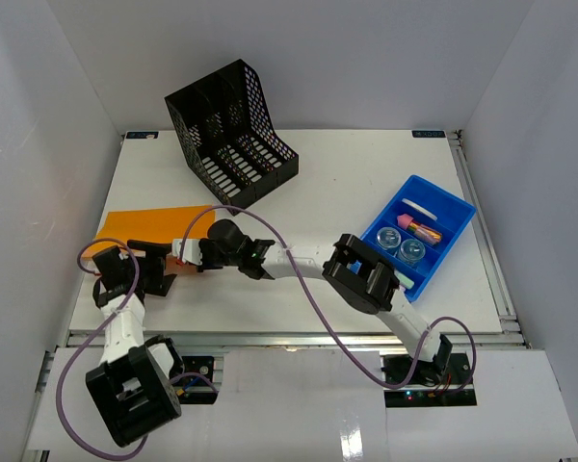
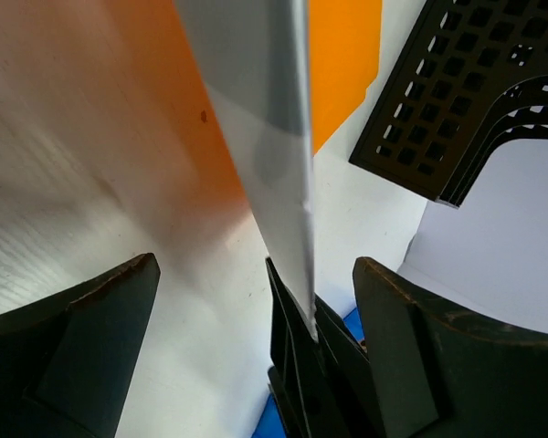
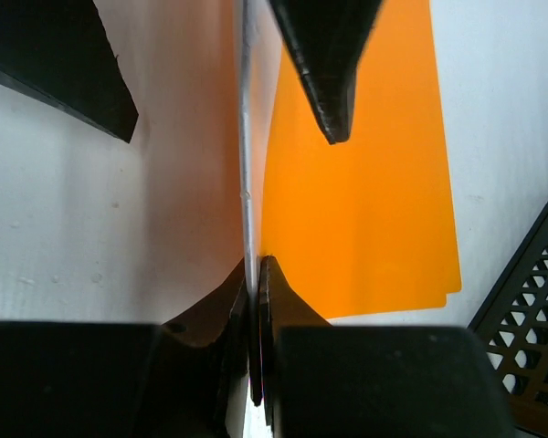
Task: Organize the desk
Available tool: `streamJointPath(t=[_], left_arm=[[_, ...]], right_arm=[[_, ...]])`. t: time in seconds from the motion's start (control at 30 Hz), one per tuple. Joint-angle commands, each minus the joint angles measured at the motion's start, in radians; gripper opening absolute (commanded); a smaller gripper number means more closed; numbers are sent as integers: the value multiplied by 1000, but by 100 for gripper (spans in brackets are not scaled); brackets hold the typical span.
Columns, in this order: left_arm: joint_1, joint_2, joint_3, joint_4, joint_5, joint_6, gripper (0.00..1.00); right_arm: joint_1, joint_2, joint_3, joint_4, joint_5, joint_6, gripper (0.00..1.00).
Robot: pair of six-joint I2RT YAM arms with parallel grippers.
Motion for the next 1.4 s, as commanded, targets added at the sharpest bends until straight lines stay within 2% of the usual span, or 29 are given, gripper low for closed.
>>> streamJointPath(t=[0.0,0.17,0.37,0.47,0.53,0.57,0.63,0.67,0.7,0.77,0.8,0.87,0.93,1.0,1.13,1.23,1.37], left_arm=[[-3,-2,49,-60,-153,53,98],[-2,36,92,-39,-225,86,97],[-3,36,135,-31,-271,117,81],[-2,31,138,-31,-277,137,53],[-2,27,144,-32,-276,150,24],[-2,23,147,-33,-276,154,14],[-2,12,157,-34,-276,167,0],[-2,5,162,-38,-276,182,0],[-2,0,173,-42,-280,196,0],[-2,-18,206,-50,-310,243,0],[-2,-28,219,-63,-328,262,0],[-2,-57,249,-75,-372,312,0],[-2,-87,273,-76,-380,364,0],[-2,-108,303,-67,-366,402,0],[-5,-133,363,0,-228,482,0],[-5,-147,405,67,-37,513,0],[-8,-146,499,100,74,565,0]], right_arm=[[-4,-93,-46,8,-88,107,8],[-9,-165,-137,24,-108,103,8],[-9,-191,-186,30,-125,124,8],[-9,-196,-187,27,-148,146,8],[-9,-203,-181,18,-169,163,8],[-9,-203,-175,3,-183,164,8],[-9,-206,-159,-21,-211,165,11],[-9,-207,-155,-44,-216,164,22],[-8,-209,-142,-79,-234,155,40],[-9,-215,-105,-146,-281,106,71],[-11,-215,-74,-254,-317,57,92],[-15,-206,37,-424,-429,-78,90],[-31,-209,111,-641,-520,-128,90],[-62,-230,168,-745,-580,-156,90],[-170,-337,136,-785,-674,-152,90],[-251,-433,70,-768,-686,-131,90],[-381,-543,-1,-735,-693,-57,90]])
